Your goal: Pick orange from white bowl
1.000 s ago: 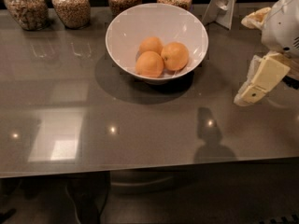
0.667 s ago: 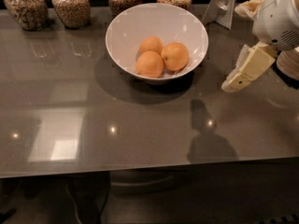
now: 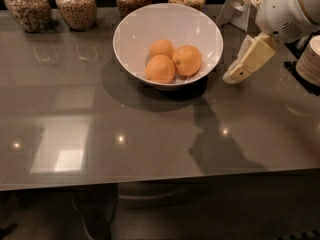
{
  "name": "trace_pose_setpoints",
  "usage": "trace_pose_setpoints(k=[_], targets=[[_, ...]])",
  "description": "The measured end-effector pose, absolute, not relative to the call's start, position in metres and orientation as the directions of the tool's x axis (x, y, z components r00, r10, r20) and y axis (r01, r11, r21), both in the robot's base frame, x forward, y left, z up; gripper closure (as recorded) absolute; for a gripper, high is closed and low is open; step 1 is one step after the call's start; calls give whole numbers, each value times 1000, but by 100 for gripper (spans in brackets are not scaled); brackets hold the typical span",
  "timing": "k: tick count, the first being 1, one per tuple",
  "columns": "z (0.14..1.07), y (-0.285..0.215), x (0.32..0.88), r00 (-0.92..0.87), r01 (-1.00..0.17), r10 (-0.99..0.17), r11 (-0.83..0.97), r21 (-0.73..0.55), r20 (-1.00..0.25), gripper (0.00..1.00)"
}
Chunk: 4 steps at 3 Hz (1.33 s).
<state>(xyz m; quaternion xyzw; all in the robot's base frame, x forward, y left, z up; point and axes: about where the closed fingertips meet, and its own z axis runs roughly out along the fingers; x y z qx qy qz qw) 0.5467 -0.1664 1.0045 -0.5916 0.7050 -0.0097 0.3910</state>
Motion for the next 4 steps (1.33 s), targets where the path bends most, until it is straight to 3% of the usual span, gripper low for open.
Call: trace_pose_setpoints(k=[3,4], targets=[[987,-156,606,86,-821,-875,208,-531,-477,4],[984,-151,619,101,-823,-878,191,-535,-468,23]])
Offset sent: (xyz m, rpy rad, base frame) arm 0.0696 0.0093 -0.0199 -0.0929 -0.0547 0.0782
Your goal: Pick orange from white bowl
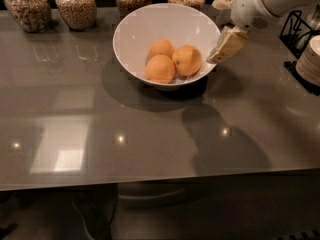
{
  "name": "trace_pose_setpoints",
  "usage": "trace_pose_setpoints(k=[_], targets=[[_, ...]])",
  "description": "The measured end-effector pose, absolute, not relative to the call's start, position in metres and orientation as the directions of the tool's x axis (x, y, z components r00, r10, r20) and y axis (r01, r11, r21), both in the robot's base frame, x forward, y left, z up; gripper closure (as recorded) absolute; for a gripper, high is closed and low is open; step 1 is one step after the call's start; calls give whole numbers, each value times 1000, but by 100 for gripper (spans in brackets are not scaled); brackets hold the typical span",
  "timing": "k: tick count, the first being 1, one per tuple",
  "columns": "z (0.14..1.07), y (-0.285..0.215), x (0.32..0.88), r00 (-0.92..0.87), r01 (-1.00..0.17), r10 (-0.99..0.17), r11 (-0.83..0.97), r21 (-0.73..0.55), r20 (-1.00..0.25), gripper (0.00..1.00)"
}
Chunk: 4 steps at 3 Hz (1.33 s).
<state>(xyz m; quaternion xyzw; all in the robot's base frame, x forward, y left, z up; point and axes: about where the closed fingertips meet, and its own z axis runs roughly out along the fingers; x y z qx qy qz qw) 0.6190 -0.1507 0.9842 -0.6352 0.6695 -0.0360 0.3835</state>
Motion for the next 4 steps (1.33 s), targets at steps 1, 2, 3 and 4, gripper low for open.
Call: trace_pose_setpoints(k=[1,2,3,4], targets=[[981,-146,626,102,-828,-876,188,-528,-472,33],[977,-138,627,103,-839,-868,187,-511,-486,27],[972,-129,612,72,-852,-804,259,-455,-590,8],[977,-121,603,66,-860,-760,285,-423,-647,0]])
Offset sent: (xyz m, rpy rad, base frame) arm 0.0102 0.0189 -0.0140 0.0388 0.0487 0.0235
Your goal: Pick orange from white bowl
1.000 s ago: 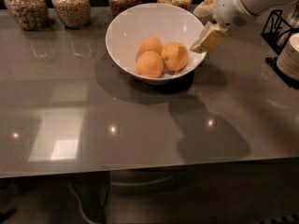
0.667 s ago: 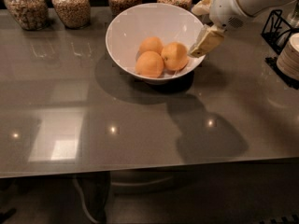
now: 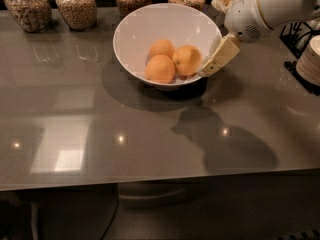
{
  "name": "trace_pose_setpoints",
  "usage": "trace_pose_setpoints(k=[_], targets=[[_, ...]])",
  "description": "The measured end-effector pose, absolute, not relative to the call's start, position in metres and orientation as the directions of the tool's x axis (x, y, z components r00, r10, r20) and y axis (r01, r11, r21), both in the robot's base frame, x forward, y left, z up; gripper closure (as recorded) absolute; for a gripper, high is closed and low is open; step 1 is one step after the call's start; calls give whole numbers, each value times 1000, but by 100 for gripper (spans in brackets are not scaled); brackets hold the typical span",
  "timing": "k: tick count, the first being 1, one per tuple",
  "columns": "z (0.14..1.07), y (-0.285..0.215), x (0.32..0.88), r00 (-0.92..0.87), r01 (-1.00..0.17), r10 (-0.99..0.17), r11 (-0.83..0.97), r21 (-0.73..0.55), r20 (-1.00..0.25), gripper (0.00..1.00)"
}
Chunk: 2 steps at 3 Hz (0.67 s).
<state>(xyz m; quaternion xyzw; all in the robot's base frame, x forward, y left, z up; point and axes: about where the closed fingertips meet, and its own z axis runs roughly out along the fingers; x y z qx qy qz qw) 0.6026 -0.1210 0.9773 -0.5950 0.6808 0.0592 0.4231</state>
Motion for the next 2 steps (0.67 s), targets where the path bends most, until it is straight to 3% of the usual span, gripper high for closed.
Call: trace_pose_setpoints(k=[2], targets=[[973,-116,611,76,-858,-780,266,-440,-621,0]])
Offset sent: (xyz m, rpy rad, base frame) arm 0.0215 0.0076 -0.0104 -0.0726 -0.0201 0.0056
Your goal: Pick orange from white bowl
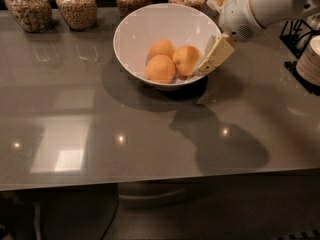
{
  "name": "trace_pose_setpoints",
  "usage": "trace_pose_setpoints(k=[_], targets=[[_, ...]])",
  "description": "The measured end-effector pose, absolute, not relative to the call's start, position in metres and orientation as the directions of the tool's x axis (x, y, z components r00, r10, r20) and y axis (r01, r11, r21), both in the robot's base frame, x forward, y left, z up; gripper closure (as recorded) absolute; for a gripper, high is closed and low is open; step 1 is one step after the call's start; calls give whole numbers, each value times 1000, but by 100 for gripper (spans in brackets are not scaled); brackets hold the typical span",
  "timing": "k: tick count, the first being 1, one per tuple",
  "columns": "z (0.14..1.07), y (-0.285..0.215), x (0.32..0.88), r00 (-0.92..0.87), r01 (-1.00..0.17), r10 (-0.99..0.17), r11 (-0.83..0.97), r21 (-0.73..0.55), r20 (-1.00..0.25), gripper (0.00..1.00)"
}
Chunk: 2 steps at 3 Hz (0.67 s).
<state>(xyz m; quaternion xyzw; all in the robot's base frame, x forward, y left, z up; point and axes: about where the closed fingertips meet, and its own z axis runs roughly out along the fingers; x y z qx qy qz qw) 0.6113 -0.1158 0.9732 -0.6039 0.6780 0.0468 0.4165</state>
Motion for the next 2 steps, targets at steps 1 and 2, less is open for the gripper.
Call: trace_pose_setpoints(k=[1,2], targets=[[962,-112,632,72,-864,-822,231,-447,-565,0],[946,-105,655,65,-874,-852,203,-441,-520,16]])
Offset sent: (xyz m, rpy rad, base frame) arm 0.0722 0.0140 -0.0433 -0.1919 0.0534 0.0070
